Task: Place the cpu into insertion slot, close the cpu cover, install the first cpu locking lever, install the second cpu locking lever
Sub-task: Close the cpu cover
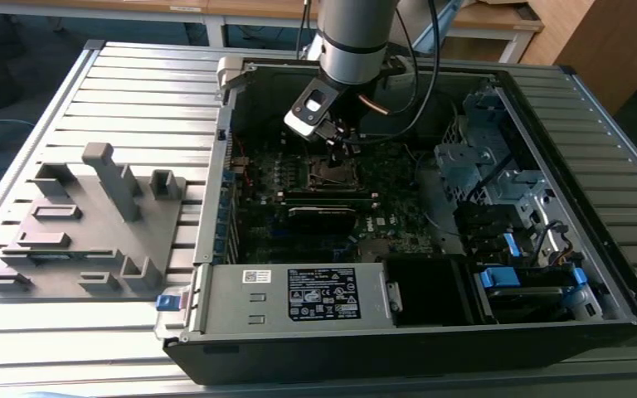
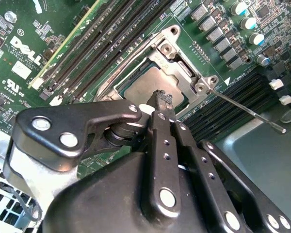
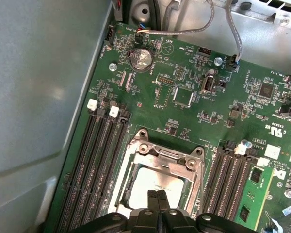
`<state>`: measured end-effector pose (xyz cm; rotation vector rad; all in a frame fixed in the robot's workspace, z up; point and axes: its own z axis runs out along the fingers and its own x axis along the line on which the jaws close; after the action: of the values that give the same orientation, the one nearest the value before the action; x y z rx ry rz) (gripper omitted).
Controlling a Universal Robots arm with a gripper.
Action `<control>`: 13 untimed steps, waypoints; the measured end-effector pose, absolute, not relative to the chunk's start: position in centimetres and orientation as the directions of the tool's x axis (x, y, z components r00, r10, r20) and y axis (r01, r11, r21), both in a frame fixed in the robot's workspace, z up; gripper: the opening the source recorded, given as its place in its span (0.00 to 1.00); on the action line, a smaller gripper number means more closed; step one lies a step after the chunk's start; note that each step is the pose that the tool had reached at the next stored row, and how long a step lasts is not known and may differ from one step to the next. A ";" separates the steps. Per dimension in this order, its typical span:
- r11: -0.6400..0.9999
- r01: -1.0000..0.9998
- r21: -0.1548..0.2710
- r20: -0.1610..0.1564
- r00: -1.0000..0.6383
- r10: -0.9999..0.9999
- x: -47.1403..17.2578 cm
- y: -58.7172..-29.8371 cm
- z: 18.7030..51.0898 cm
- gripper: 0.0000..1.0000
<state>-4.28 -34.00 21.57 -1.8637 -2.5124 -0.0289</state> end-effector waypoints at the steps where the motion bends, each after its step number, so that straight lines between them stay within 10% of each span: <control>1: 0.290 0.957 0.007 0.022 -0.290 0.957 -4.3 -34.0 21.6 0.11; 13: 0.375 0.927 0.007 0.022 -0.375 0.927 -4.3 -34.0 21.6 0.11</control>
<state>-4.29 -34.00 21.56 -1.7484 -2.5931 -0.0280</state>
